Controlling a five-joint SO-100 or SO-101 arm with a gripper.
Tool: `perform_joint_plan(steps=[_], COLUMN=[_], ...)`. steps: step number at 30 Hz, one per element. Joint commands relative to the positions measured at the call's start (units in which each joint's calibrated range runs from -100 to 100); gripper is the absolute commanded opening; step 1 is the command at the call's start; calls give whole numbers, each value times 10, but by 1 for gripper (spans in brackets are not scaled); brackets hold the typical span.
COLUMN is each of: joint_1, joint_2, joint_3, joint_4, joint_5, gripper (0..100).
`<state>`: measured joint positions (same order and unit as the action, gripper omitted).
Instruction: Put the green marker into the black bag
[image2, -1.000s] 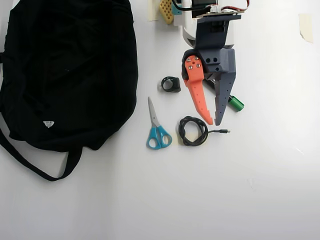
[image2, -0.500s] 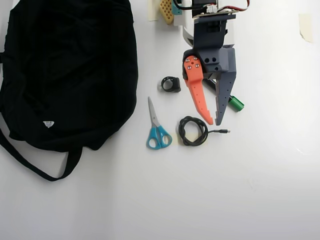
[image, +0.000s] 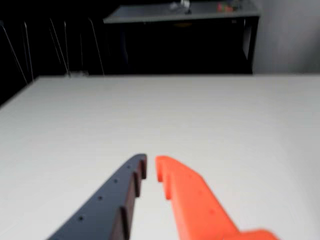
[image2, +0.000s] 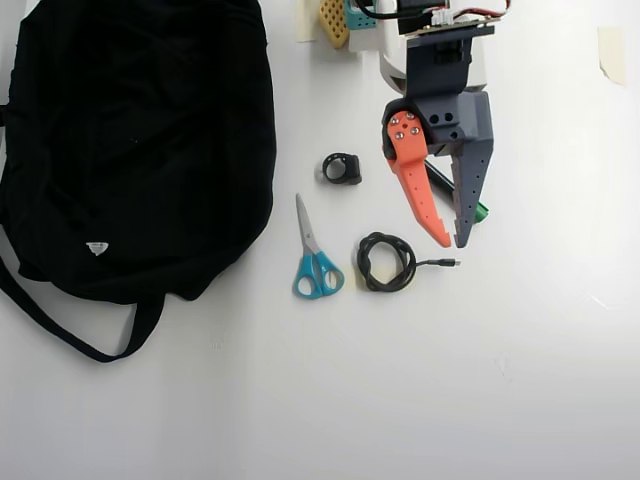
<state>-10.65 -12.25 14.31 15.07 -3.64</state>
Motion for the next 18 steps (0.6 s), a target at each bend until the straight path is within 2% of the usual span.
perform_joint_plan(steps=[1, 4, 18], joint_1=[-3, -4, -5], joint_2=[-14, -14, -14], joint_3=[-57, -86, -119], joint_4=[112, 203, 465], joint_5=[3, 3, 3], gripper=[3, 3, 3])
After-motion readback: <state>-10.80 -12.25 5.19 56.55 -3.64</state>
